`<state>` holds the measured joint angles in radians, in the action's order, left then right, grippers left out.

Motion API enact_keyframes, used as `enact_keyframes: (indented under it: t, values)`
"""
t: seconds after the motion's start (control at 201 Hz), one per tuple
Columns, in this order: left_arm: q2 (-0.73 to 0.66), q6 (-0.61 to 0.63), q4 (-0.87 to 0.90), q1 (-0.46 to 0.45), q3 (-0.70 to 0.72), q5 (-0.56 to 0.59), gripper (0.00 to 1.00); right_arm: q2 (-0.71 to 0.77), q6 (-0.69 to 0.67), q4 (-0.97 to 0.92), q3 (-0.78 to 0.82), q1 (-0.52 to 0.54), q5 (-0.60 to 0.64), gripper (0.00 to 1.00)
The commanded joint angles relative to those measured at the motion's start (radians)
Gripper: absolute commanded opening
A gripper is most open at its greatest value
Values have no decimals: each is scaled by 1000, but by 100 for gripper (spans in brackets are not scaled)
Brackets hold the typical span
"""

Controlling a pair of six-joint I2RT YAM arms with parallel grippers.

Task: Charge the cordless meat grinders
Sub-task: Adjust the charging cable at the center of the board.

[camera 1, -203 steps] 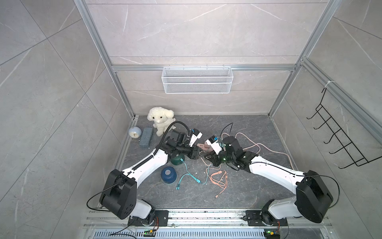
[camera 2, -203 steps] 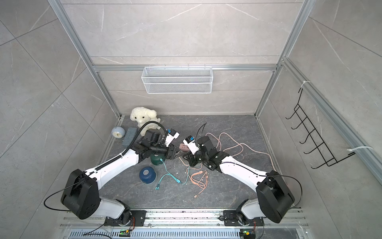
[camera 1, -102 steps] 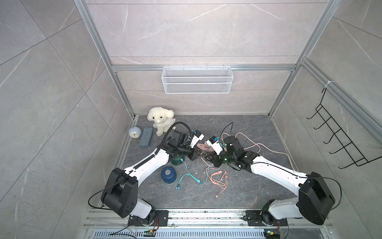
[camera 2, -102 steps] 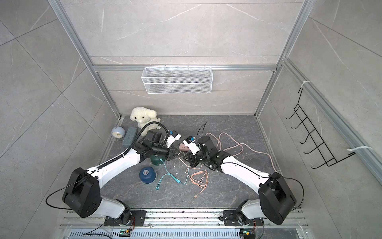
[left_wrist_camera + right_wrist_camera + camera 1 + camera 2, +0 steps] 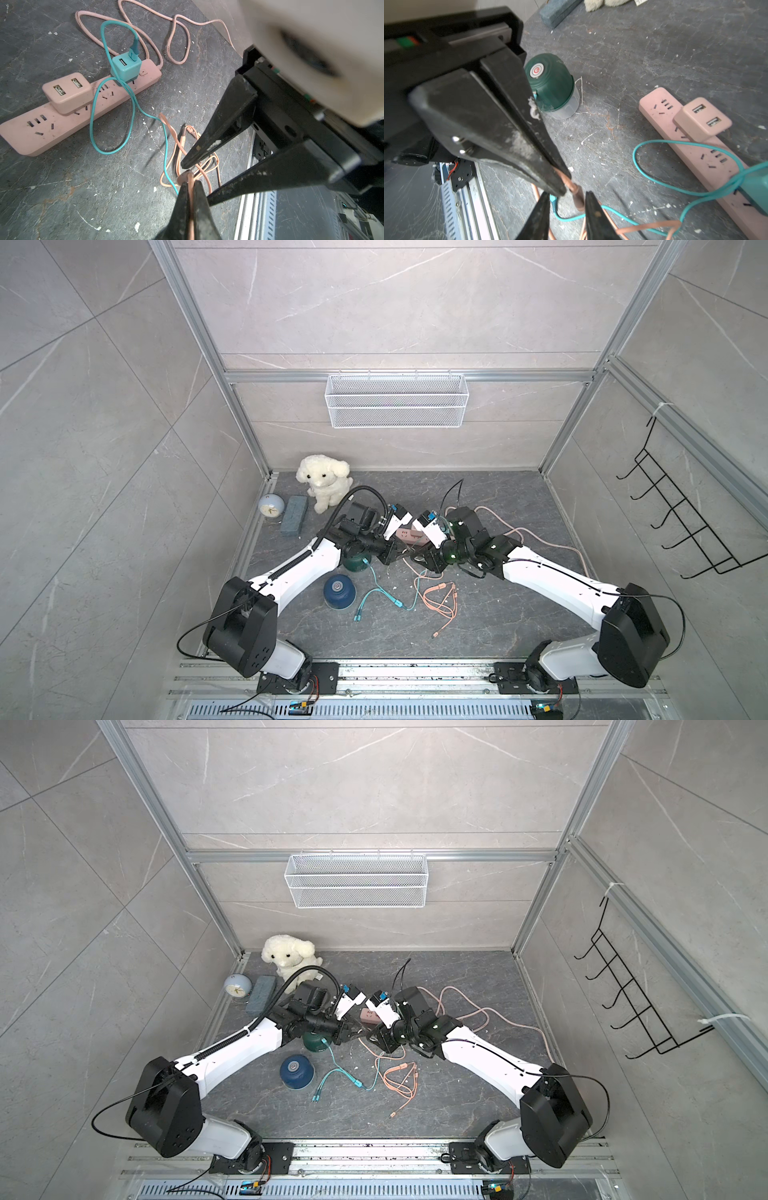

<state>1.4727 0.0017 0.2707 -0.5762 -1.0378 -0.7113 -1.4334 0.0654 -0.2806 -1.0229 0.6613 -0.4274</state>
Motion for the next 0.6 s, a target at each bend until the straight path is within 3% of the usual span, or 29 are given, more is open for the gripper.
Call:
enact_keyframes:
  t: [0.0, 0.289, 0.592]
  values:
    - [-10, 53, 41, -15, -42, -1, 0, -26, -35, -75, -49, -18, -15, 33]
    - [0, 84, 87, -25, -63, -40, 0, -41, -99, -100, -67, -29, 1, 31]
    - [15, 105, 127, -41, -83, -44, 0, -90, -182, -141, -119, -30, -101, 26]
